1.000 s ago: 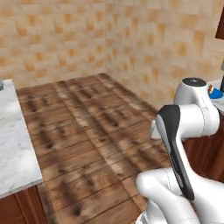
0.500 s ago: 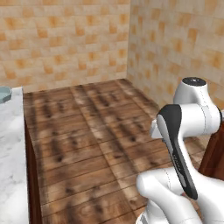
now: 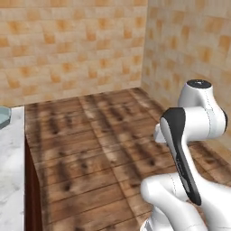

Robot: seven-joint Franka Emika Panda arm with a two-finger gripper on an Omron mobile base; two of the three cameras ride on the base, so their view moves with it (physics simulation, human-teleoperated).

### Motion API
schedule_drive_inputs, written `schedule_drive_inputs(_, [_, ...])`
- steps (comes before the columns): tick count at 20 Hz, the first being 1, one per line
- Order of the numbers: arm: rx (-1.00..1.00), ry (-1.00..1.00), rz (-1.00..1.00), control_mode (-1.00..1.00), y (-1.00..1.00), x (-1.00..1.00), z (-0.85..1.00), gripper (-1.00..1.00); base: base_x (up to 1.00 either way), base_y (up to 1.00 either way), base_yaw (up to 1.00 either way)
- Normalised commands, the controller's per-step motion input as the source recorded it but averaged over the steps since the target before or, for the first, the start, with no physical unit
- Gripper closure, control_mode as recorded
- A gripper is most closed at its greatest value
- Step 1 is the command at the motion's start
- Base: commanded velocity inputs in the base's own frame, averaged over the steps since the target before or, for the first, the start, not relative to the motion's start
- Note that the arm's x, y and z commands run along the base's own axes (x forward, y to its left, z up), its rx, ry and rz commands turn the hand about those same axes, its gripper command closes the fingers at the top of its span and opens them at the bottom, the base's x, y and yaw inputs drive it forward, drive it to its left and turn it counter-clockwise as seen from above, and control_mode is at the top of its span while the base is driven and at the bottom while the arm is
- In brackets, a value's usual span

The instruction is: Place the cold items (bell pepper and pear) from the fridge in one tupperware on the dining counter. Place the warm items (kebab skewer and hot dog) in the stove area in another tupperware.

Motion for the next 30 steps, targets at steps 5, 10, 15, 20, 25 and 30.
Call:
schedule_drive_inputs(5, [0.00, 0.00, 0.00, 1.00, 0.00, 0.00, 0.00, 1.00, 1.00, 0.16, 0.04])
schedule_drive_inputs(10, [0.00, 0.00, 0.00, 1.00, 0.00, 0.00, 0.00, 1.00, 1.00, 0.16, 0.07])
schedule_drive_inputs(15, [0.00, 0.00, 0.00, 1.00, 0.00, 0.00, 0.00, 1.00, 1.00, 0.00, 0.19])
schedule_drive_inputs(20, [0.00, 0.00, 0.00, 1.00, 0.00, 0.00, 0.00, 1.00, 1.00, -0.23, 0.70])
schedule_drive_inputs(25, [0.00, 0.00, 0.00, 1.00, 0.00, 0.00, 0.00, 1.00, 0.74, -0.24, 0.89])
schedule_drive_inputs(30, [0.00, 0.00, 0.00, 1.00, 0.00, 0.00, 0.00, 1.00, 0.32, -0.18, 0.96])
